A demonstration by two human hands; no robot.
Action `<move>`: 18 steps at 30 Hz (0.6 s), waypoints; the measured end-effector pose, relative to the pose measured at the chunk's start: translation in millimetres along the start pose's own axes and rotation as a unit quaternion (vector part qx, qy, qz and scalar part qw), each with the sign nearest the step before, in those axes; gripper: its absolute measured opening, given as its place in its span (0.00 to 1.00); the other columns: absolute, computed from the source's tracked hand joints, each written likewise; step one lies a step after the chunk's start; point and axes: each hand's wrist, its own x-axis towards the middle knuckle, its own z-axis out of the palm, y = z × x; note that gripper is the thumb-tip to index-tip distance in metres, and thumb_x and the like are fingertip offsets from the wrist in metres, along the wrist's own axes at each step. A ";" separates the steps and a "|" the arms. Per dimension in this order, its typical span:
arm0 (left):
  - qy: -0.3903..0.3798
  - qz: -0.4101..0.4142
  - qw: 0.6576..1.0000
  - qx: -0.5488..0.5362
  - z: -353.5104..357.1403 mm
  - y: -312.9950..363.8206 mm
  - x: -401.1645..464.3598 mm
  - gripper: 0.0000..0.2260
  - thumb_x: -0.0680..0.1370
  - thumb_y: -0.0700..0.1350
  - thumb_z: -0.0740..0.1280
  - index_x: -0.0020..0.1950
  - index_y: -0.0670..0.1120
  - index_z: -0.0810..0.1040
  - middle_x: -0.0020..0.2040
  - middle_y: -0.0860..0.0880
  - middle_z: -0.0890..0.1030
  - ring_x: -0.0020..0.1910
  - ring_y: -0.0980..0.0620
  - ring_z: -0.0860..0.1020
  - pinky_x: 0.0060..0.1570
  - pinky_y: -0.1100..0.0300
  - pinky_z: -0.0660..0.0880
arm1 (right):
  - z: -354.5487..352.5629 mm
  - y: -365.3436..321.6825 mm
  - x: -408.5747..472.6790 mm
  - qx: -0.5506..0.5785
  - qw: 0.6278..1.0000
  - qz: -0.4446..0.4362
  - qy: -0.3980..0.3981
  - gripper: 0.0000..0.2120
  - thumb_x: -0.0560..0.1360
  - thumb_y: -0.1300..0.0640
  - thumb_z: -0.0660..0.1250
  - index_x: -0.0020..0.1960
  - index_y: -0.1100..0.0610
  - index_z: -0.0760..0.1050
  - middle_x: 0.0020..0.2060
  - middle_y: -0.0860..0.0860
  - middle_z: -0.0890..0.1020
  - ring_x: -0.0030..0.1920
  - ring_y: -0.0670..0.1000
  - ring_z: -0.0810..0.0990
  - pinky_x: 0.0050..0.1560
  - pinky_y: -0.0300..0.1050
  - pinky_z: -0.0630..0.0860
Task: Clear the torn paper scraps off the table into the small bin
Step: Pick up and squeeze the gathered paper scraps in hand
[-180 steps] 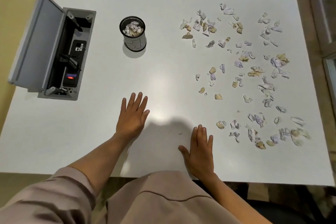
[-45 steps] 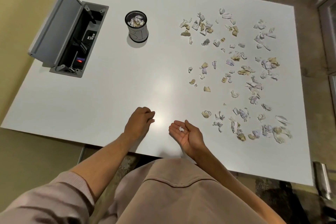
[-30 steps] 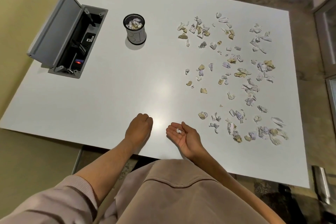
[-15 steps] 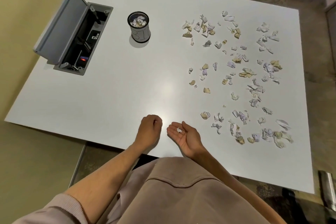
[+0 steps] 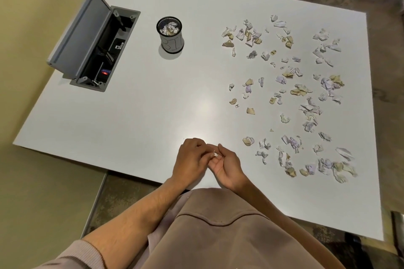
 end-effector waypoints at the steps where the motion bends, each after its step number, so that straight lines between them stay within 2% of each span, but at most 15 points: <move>1: 0.004 0.002 1.000 0.003 -1.5 -2.6 -0.3 0.10 0.79 0.50 0.63 0.51 0.52 0.83 0.46 0.55 0.78 0.50 0.54 0.72 0.51 0.61 0.68 | 0.0 -0.1 0.8 0.005 1.000 -0.001 0.009 0.19 0.82 0.57 0.55 0.60 0.72 0.74 0.55 0.65 0.80 0.53 0.58 0.81 0.51 0.47 0.79; 4: 0.025 -0.008 1.000 0.003 -7.5 -11.4 -4.5 0.13 0.80 0.51 0.61 0.55 0.49 0.84 0.49 0.52 0.79 0.51 0.53 0.72 0.52 0.61 0.69 | 0.9 -0.7 1.8 -0.003 1.000 0.005 0.030 0.17 0.82 0.57 0.58 0.57 0.72 0.75 0.57 0.66 0.79 0.57 0.61 0.80 0.59 0.54 0.77; 7: 0.072 -0.074 0.995 0.010 -12.4 -24.3 -10.1 0.13 0.79 0.50 0.63 0.55 0.45 0.84 0.49 0.49 0.80 0.51 0.51 0.74 0.51 0.61 0.70 | 3.5 -3.0 0.0 -0.004 0.999 0.018 0.036 0.16 0.82 0.57 0.59 0.56 0.70 0.76 0.54 0.66 0.81 0.55 0.61 0.82 0.57 0.54 0.79; 9: 0.093 -0.124 0.988 0.014 -14.5 -35.2 -13.7 0.09 0.78 0.45 0.68 0.54 0.44 0.84 0.49 0.48 0.81 0.51 0.49 0.74 0.50 0.64 0.67 | 4.1 -3.9 -1.0 -0.007 0.999 0.021 0.038 0.16 0.81 0.56 0.59 0.55 0.70 0.76 0.51 0.65 0.82 0.53 0.61 0.83 0.55 0.53 0.80; 12: 0.076 -0.174 0.981 0.025 -16.4 -51.1 -15.9 0.07 0.78 0.40 0.69 0.54 0.43 0.84 0.49 0.47 0.81 0.52 0.47 0.75 0.50 0.63 0.66 | 3.0 -4.7 -1.3 -0.003 0.999 0.023 0.040 0.16 0.81 0.56 0.60 0.55 0.70 0.76 0.50 0.64 0.83 0.53 0.61 0.83 0.54 0.53 0.81; 18: 0.034 -0.206 0.975 0.077 -10.7 -62.5 -11.8 0.10 0.78 0.41 0.69 0.58 0.40 0.83 0.52 0.44 0.81 0.55 0.44 0.74 0.49 0.59 0.68 | -1.0 -7.4 -2.3 -0.002 0.999 0.021 0.047 0.16 0.81 0.56 0.59 0.54 0.70 0.77 0.49 0.64 0.83 0.51 0.61 0.83 0.54 0.54 0.81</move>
